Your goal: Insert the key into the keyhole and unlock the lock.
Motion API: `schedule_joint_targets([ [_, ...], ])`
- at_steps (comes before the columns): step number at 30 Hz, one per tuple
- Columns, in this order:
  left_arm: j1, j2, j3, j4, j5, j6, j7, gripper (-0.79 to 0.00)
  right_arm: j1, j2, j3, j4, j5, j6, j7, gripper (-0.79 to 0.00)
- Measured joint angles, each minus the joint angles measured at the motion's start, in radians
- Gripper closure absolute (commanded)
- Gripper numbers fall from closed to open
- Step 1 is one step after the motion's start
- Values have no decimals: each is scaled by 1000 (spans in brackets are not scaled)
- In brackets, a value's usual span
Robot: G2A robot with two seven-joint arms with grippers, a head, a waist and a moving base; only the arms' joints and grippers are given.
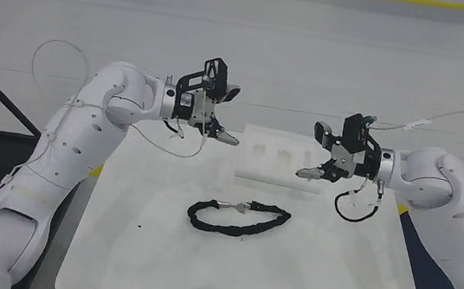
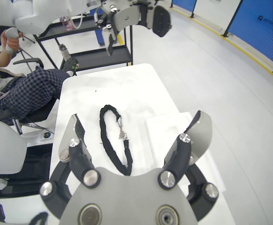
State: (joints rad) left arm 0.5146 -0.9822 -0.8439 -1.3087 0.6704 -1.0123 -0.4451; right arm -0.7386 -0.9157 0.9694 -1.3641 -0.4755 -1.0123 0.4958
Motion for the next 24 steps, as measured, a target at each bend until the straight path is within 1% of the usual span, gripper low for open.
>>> schedule_joint_targets([
  [2,-36,-6,33,26,-46,0,-2,-785,44,1,-21,21,2,0,4,-785],
  [6,-120,-15,118,74,-157,0,-54,-785,124,7,-62,57,19,0,11,-785],
  [10,-176,-15,172,101,-251,0,-102,-785,176,16,-95,93,26,0,17,-785],
  [14,-200,-11,208,110,-324,0,-131,-785,196,19,-110,103,33,0,11,-785],
  [24,-200,-10,210,110,-327,0,-132,-785,195,19,-109,102,32,0,11,-785],
])
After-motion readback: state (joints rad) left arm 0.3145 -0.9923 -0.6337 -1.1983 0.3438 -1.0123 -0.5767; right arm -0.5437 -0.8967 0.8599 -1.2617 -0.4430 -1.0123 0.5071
